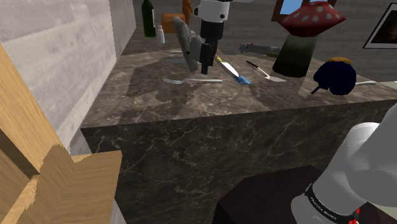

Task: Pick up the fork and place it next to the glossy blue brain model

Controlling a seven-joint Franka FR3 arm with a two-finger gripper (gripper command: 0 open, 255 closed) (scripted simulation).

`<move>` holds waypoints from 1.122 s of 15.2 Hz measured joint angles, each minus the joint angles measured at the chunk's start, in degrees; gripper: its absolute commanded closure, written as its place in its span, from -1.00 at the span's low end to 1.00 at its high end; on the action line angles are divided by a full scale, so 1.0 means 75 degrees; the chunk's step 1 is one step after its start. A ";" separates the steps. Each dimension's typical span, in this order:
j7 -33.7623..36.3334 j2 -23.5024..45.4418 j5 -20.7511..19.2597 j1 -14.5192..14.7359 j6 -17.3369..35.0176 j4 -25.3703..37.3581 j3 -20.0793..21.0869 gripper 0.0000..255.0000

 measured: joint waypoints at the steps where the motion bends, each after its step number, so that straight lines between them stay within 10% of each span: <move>1: -0.0190 0.0268 0.0035 0.0060 -0.0006 0.0262 0.0042 -1.00; 7: -0.1192 0.1483 0.0187 0.0411 -0.0202 0.1700 0.0372 -1.00; 17: -0.1334 0.1624 0.0205 0.0463 0.0492 0.1174 0.0427 -1.00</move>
